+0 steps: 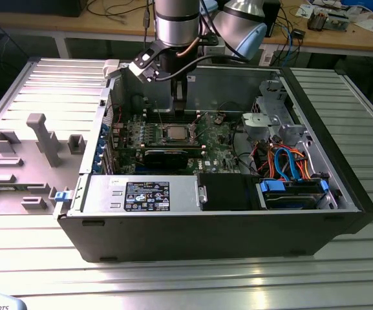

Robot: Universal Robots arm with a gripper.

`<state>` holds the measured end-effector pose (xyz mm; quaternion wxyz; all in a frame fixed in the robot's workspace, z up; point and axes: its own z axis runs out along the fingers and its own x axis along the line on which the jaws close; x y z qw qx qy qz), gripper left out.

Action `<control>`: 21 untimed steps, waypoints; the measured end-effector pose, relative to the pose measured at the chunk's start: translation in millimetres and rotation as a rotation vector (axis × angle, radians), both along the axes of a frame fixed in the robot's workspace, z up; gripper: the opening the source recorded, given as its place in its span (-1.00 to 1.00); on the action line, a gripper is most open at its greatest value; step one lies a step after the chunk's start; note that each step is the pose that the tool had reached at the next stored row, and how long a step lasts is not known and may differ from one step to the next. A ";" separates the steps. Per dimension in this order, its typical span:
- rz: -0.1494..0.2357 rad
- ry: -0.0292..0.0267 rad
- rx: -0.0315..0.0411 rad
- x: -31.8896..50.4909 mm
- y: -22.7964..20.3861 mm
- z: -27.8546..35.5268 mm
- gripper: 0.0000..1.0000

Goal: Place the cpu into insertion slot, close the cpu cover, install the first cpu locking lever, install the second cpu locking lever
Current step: 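Close the cpu cover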

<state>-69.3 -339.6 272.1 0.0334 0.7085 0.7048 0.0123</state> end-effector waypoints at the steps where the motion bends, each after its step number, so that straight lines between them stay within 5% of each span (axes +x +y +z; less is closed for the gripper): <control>1: 0.000 0.0000 0.0000 0.0 0.0 0.9 -0.79; 21: 0.000 0.0000 0.0000 2.7 0.0 1.7 -0.79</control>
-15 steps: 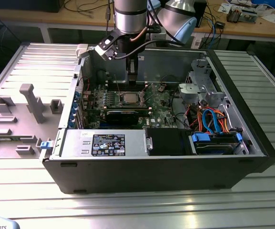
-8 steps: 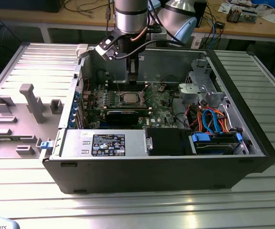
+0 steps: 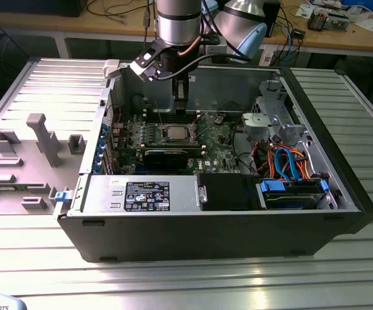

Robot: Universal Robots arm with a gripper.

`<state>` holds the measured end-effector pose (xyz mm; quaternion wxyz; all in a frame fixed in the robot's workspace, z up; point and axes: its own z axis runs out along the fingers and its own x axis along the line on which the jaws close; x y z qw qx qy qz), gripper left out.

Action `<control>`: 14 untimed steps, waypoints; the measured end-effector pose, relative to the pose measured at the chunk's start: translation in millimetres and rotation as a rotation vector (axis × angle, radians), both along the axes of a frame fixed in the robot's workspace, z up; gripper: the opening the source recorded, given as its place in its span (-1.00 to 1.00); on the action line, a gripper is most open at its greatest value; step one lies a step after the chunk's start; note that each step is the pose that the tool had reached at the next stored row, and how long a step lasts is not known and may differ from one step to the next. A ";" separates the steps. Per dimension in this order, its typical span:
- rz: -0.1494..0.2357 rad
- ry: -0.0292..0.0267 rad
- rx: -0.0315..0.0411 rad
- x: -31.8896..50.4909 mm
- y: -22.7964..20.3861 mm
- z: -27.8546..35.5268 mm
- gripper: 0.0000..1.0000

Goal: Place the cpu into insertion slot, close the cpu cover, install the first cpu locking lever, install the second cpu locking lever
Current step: 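Close the cpu cover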

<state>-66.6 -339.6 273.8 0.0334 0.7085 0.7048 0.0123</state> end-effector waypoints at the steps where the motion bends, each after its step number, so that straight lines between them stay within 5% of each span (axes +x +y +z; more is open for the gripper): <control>1: 0.000 0.0000 0.0000 0.1 0.0 0.0 -0.79; 14: 0.000 0.0000 0.0000 8.4 0.0 0.0 -0.79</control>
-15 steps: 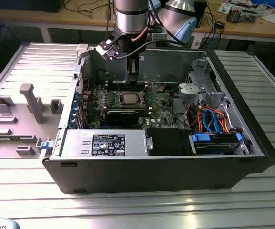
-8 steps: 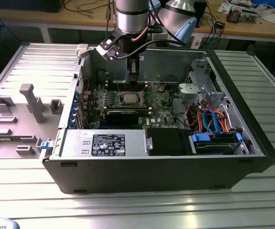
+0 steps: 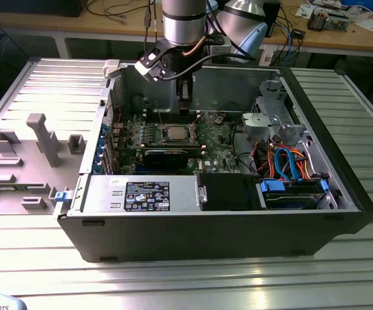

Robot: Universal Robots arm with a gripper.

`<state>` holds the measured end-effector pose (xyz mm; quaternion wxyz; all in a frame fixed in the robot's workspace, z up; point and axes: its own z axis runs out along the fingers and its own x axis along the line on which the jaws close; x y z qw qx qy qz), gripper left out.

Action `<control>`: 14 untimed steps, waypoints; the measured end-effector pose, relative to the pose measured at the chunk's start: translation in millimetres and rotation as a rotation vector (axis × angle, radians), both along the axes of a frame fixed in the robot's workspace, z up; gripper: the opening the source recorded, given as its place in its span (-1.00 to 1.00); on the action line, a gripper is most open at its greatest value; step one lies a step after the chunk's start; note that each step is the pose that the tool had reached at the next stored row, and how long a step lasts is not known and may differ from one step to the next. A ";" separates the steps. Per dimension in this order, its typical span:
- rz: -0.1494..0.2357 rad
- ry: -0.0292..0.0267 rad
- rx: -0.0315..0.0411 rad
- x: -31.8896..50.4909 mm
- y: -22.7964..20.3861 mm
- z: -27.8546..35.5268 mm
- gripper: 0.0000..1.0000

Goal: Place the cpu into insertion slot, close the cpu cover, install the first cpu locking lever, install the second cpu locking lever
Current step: 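Close the cpu cover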

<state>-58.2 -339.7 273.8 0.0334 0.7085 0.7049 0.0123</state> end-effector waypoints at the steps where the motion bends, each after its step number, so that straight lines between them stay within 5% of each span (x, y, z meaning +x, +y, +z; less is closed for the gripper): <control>1: 0.000 0.0000 0.0000 0.0 0.0 0.0 -0.79; 8: 0.000 0.0007 0.0000 0.9 0.0 0.0 -0.79; 14: 0.000 0.0180 0.0000 7.4 0.0 0.0 -0.79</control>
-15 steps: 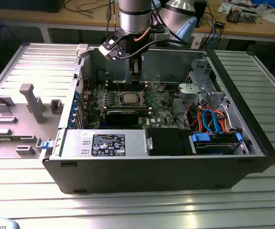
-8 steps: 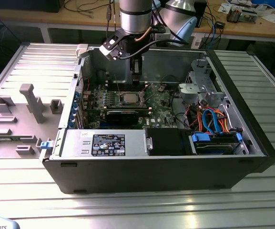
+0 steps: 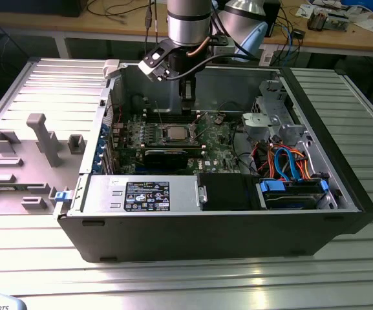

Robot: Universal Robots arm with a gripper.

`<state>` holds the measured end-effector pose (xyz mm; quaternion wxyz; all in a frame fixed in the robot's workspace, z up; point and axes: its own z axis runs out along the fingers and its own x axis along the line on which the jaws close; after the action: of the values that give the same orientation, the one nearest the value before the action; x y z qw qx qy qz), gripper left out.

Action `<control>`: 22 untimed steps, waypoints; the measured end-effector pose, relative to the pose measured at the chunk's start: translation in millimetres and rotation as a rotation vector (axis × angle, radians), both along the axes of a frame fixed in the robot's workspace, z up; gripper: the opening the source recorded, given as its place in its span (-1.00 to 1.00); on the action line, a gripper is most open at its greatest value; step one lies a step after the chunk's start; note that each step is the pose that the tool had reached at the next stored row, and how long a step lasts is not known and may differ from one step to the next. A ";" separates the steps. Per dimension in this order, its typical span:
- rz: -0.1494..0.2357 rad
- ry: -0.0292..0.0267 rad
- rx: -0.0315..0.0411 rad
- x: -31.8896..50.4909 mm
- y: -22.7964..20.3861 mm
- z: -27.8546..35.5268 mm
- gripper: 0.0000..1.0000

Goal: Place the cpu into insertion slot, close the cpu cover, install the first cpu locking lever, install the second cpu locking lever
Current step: 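Close the cpu cover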

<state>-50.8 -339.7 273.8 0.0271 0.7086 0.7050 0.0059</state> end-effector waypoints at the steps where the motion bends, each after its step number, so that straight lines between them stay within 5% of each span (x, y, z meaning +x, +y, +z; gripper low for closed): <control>1: 0.000 0.0000 0.0001 0.2 0.0 0.0 -0.79; 22: 0.000 0.0002 -0.0001 1.9 0.0 6.8 -0.79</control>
<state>-48.9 -339.6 280.6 0.0270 0.7086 0.7051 0.0058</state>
